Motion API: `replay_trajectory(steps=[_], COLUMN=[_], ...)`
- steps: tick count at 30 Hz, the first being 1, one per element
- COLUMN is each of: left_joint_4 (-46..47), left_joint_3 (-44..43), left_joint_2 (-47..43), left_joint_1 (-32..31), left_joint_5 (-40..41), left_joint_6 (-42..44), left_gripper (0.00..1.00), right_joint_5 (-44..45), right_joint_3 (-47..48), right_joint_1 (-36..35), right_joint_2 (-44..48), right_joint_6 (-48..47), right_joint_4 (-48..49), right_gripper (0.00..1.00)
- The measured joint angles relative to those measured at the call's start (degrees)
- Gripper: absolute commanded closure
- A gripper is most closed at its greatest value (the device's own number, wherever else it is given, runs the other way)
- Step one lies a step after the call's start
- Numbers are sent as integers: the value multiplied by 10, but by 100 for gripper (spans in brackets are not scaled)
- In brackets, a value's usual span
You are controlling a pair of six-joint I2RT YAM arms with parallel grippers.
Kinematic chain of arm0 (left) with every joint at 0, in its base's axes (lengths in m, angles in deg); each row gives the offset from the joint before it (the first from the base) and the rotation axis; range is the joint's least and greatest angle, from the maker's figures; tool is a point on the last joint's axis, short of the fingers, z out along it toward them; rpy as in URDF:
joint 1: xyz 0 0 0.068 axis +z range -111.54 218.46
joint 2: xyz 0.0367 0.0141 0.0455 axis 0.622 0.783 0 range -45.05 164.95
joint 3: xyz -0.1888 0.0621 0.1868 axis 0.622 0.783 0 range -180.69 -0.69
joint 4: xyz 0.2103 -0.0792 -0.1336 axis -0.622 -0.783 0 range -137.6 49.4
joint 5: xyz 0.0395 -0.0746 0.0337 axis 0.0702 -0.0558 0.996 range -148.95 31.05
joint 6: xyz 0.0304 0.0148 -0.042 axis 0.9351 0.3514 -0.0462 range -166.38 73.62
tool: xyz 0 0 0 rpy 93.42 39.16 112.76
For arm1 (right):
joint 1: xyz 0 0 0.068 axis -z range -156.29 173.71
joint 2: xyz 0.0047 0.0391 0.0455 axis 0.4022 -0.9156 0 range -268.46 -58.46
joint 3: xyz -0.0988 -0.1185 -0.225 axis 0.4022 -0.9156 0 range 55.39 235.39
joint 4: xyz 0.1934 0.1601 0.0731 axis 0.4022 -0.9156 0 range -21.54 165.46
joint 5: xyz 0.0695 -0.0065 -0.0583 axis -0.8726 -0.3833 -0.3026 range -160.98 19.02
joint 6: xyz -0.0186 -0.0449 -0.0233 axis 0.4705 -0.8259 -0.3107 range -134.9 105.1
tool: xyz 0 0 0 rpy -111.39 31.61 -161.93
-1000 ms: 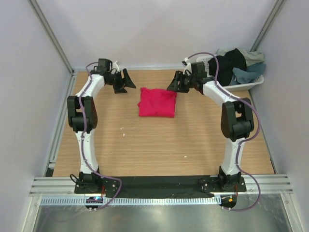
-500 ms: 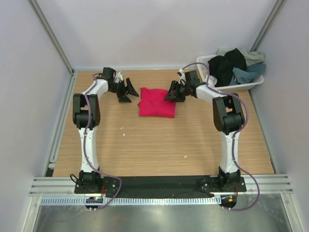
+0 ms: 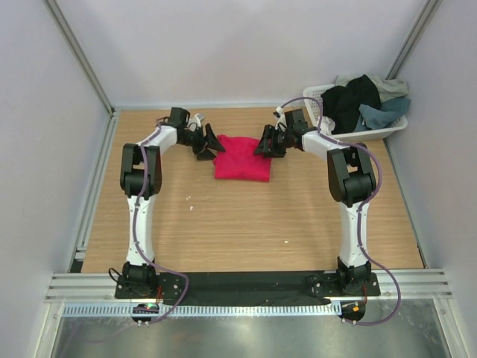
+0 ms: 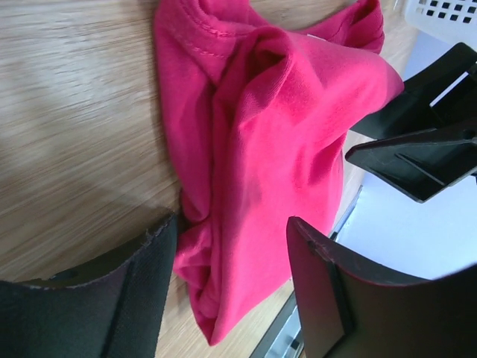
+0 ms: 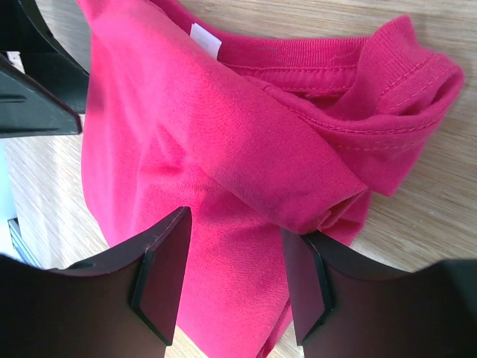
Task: Fold and stack the t-shirts
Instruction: Fold the tshirt, then neatly place the folded tshirt to the corner
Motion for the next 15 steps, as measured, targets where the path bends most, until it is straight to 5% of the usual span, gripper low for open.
replay_trajectory(steps=[15], left_joint_4=[45], left_joint_3=[-12], left_joint_2=[35], left_joint_1=[-13], left_joint_5=[-38], left_joint_6=[-37], left_gripper=[63], right_joint_5=[0], right_joint_3=[0], right_joint_1=[0], right_joint_2=[0], right_joint_6=[0], right_joint_4=[0], right_gripper=[43])
